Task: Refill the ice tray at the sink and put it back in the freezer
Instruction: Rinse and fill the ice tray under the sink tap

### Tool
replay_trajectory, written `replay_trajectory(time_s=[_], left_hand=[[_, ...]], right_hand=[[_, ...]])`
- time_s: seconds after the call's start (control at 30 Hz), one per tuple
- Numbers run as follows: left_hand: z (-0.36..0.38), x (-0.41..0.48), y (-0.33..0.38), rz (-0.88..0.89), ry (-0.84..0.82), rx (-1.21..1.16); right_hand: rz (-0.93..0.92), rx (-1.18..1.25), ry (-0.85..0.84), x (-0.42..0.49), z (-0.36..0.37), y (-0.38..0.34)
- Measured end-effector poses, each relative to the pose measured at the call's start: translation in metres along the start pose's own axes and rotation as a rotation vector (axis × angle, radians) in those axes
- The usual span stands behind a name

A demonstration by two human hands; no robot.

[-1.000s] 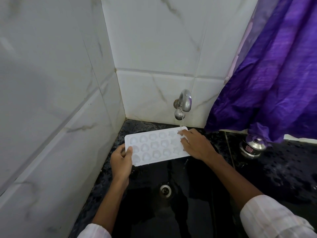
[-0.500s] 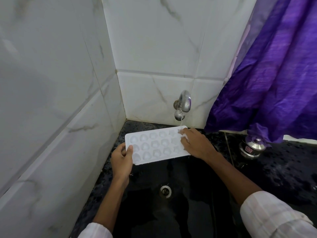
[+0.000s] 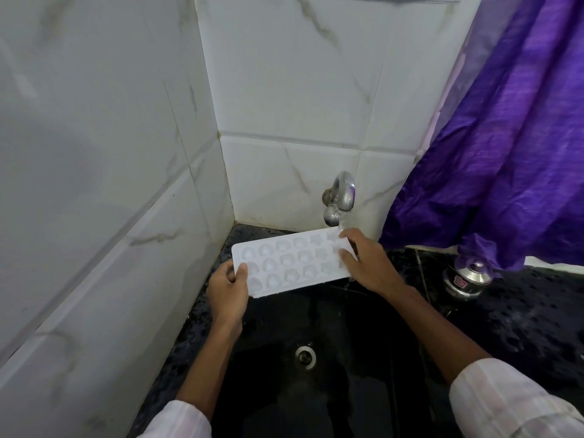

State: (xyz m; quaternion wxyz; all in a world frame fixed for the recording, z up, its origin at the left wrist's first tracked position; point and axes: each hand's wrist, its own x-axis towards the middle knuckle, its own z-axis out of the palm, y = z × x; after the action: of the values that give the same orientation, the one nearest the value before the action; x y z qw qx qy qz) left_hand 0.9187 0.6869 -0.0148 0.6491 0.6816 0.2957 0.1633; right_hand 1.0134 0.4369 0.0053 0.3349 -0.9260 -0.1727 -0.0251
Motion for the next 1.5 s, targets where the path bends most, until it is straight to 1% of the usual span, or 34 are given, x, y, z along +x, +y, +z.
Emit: replay_trajectory(time_s=[0.13,0.27,0.47,0.53,0.73,0.8,0.93,1.17,1.33,1.5], left_hand=[[0.0,0.008,0.008,-0.021,0.014,-0.061],[-0.001,0.009,0.013,-0.02,0.004,-0.075],[0.0,0.007,0.014,-0.018,0.007,-0.074],[0.0,0.006,0.015,-0.015,0.007,-0.08],[0.004,0.001,0.014,-0.006,0.013,-0.092],[0.004,0.001,0.015,-0.007,0.022,-0.097],[0.005,0.002,0.018,-0.012,0.026,-0.107],[0.011,-0.003,0.021,0.009,0.011,-0.119],[0.011,-0.001,0.024,0.017,0.023,-0.116],[0.01,0.003,0.027,-0.013,0.052,-0.123]], right_hand=[[-0.027,0.046,0.012,-0.001,0.001,0.002],[-0.082,-0.02,0.048,0.002,0.005,0.003],[-0.038,-0.151,-0.118,0.007,0.004,0.003],[-0.028,-0.16,-0.135,0.008,0.002,0.002],[-0.02,-0.234,-0.064,0.006,0.002,-0.006],[-0.031,-0.243,-0.066,0.004,0.003,-0.005],[0.002,-0.227,-0.111,0.005,0.0,-0.004],[-0.004,-0.294,-0.043,0.003,-0.004,-0.01],[-0.021,-0.187,-0.063,0.003,-0.008,-0.007],[0.007,0.015,0.046,0.001,-0.009,-0.01]])
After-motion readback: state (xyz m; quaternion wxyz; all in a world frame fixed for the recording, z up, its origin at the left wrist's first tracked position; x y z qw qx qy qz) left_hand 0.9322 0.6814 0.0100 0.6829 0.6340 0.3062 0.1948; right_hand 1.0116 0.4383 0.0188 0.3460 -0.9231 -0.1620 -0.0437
